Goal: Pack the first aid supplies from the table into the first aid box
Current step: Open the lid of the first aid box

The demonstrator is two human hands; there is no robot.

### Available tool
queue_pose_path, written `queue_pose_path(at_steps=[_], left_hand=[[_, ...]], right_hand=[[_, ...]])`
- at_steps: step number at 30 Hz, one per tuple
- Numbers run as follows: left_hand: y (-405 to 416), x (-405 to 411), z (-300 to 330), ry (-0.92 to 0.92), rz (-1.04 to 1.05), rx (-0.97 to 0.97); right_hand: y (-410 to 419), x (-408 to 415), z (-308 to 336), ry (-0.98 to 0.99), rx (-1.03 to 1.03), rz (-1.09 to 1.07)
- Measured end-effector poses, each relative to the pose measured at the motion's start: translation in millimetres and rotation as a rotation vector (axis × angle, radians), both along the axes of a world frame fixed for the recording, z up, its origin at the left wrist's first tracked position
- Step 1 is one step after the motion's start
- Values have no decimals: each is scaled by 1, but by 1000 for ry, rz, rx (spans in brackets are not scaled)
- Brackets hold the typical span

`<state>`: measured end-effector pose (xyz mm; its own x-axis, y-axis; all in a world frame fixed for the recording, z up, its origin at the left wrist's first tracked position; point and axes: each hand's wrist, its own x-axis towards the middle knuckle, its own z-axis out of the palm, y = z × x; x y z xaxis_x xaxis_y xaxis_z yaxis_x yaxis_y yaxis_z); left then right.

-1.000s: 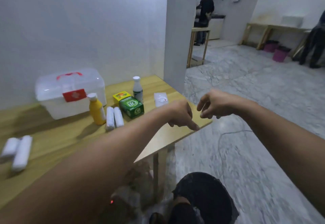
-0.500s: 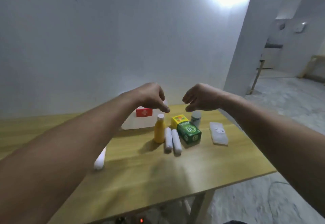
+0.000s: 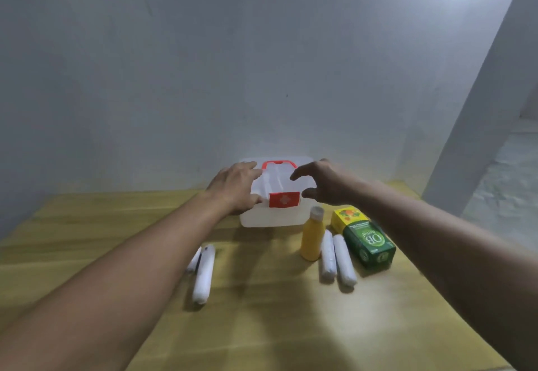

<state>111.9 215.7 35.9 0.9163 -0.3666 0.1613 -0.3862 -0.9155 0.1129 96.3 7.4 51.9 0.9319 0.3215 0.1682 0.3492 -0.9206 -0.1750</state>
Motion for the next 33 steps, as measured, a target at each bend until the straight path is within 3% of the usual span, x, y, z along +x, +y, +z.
queue_pose_path(at_steps=[6,11,15,25,33], left_hand=[[1,16,-24,-12,0,-153],[-1,22,-31,-24,14,-269],[-1,26,-34,-30,14,-280],[-2,28,-40,-45,21,-278],[-3,28,-38,-44,21,-236]], right_hand=[[-15,21,-19,-63,47,117],[-31,31,-43,-245,-245,297],[-41,37,-60,-367,-296,339],[-36,58,-99,-707,-208,376],[-34,66,-95,-866,-262,445]])
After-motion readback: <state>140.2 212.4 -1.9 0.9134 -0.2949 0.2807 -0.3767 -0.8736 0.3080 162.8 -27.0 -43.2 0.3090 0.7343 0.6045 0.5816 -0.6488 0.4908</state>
